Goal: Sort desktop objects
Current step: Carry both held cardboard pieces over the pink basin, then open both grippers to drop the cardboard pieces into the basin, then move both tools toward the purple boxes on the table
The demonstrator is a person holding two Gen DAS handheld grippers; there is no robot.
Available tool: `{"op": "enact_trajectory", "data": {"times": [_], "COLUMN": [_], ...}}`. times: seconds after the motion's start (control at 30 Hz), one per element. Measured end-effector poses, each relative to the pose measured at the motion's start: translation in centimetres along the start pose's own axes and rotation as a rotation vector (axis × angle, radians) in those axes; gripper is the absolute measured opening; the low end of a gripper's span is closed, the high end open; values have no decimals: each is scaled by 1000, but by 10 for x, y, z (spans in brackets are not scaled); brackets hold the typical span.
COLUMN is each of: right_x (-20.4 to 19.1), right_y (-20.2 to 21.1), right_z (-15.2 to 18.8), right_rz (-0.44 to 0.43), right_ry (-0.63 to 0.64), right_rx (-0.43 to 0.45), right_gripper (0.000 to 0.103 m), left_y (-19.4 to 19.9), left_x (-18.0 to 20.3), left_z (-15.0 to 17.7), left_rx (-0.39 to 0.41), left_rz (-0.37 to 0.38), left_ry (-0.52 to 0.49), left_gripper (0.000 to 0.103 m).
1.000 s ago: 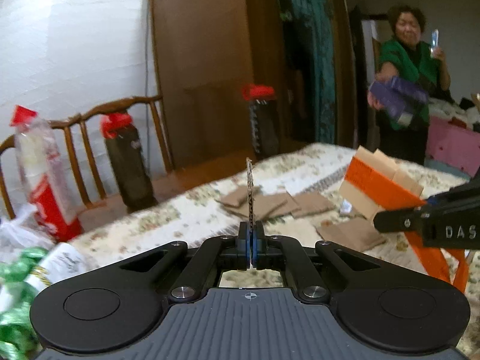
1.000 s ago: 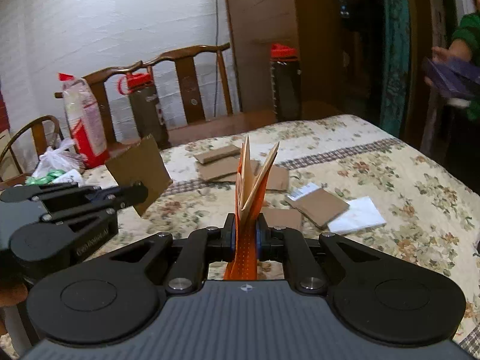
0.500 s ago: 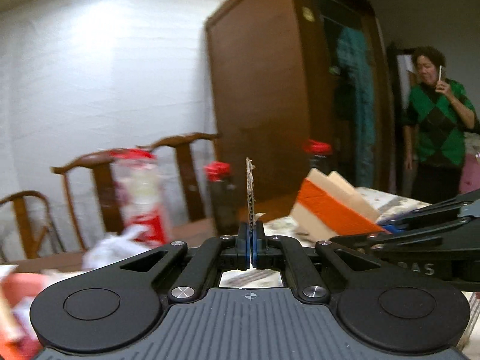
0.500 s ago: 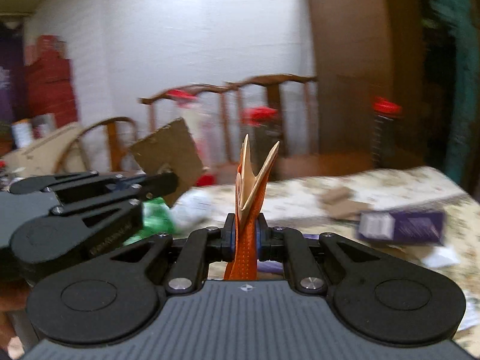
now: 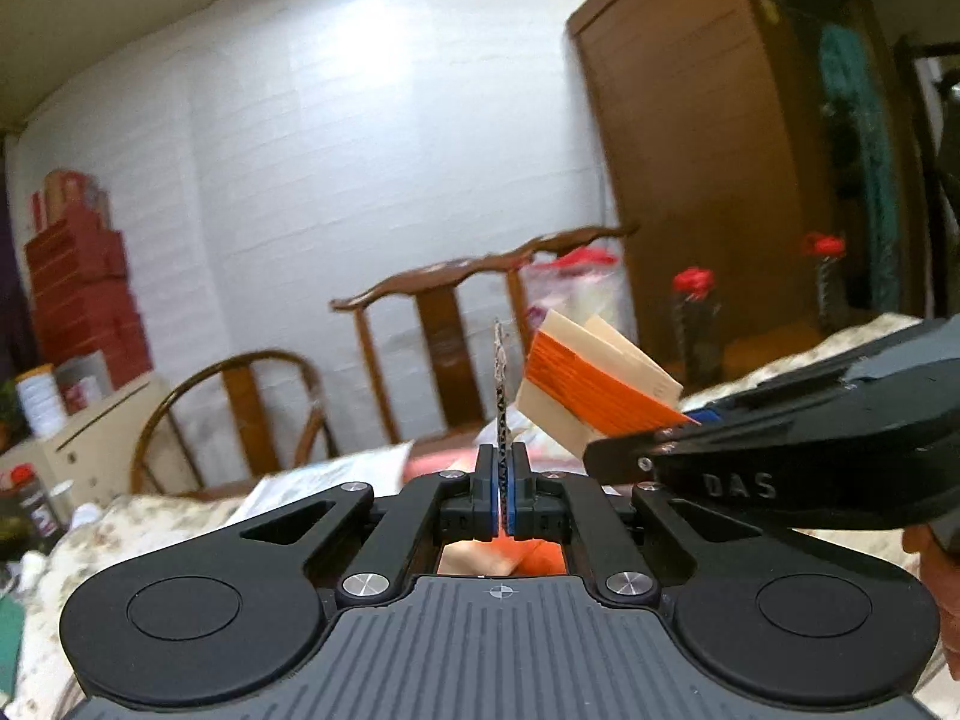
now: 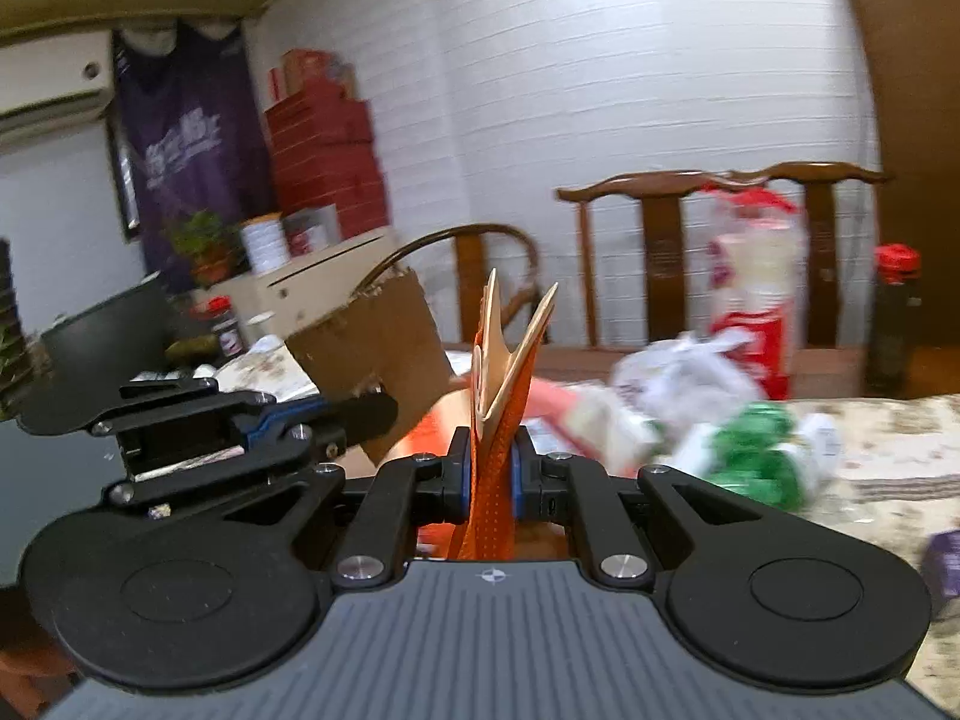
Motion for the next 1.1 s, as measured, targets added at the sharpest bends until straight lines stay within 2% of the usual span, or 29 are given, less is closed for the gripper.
{"op": "enact_trajectory", "data": {"times": [0.03, 0.1, 0.2, 0.27, 0.33, 0.43, 0.47, 0.5, 0.53, 0.57, 0.63, 0.73, 0.9, 1.1], "right_x": [-8, -18, -23, -25, -24, -25, -27, -26, -25, -23, -16, -10, -15, -4], "right_y": [-6, -17, -29, -36, -42, -46, -45, -45, -43, -42, -37, -29, -11, 33], "right_z": [0, 3, 10, 16, 21, 25, 25, 24, 23, 21, 17, 12, 12, 14], "right_rz": [-5, -1, 26, 49, 55, 61, 63, 64, 65, 67, 71, 61, 116, 194], "right_ry": [4, 6, 9, 18, 14, 6, -2, -12, -24, -35, -57, -96, -63, -35], "right_rx": [-10, -28, -70, -100, -130, -138, -137, -140, -144, -139, -102, -66, -20, 42], "right_gripper": [14, 14, 14, 18, 22, 35, 45, 51, 65, 74, 82, 85, 86, 92], "left_y": [0, -1, -11, -14, -19, -21, -19, -16, -13, -14, -8, 3, 25, 51], "left_x": [-7, -16, -24, -27, -30, -40, -46, -51, -59, -65, -76, -79, -62, -32], "left_z": [4, 13, 23, 29, 34, 35, 36, 37, 39, 39, 41, 42, 35, 16], "left_rx": [-12, -31, -60, -70, -78, -79, -78, -76, -75, -73, -51, -33, 4, 89], "left_rz": [4, 4, 19, 26, 14, -11, -20, -36, -56, -74, -94, -83, -107, -52], "left_ry": [10, 23, 42, 55, 58, 77, 87, 98, 112, 128, 154, 173, 103, 78], "left_gripper": [2, 13, 16, 18, 26, 35, 42, 55, 63, 81, 95, 96, 97, 102]}}
Point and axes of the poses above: each gripper's, at about its wrist camera, not at the fingertips, and y roughly against the way its jaws point, x to its right, z to its underside, the point moved 3 cm from there along -y, roughly the way its jaws point, and after that the axes turned 6 degrees about -x, right-handed, at the moved point
